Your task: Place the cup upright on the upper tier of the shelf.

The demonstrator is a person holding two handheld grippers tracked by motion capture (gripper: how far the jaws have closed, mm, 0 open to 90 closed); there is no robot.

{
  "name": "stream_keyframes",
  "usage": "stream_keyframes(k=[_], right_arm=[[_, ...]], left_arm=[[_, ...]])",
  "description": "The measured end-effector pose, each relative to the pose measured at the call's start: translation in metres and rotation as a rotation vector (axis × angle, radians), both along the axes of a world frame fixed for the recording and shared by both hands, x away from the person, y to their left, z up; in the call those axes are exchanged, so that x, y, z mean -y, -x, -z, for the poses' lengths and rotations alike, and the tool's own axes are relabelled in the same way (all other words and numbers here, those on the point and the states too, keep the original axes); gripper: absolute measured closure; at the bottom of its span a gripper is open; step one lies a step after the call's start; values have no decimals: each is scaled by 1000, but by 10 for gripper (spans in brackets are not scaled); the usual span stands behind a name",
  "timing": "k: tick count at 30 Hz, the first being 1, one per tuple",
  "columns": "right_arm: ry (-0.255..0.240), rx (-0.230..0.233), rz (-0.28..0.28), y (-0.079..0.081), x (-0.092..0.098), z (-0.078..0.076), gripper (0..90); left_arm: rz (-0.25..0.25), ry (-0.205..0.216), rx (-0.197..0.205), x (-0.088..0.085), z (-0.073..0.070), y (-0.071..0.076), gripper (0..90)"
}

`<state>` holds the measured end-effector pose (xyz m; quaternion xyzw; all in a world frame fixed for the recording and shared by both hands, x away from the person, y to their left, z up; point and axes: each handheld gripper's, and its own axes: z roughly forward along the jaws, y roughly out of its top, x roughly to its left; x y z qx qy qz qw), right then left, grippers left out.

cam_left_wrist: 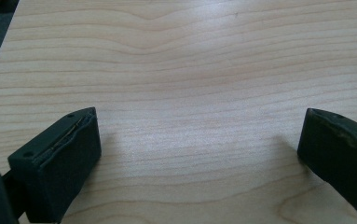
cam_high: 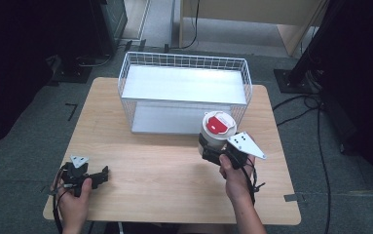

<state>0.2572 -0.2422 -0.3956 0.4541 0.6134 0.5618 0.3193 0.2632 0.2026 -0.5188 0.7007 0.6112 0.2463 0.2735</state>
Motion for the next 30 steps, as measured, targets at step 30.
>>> stream_keyframes(k=[30], right_arm=[[27, 151, -34, -45, -22, -82, 75]], left_arm=[[0, 1, -1, 0, 0, 0, 0]])
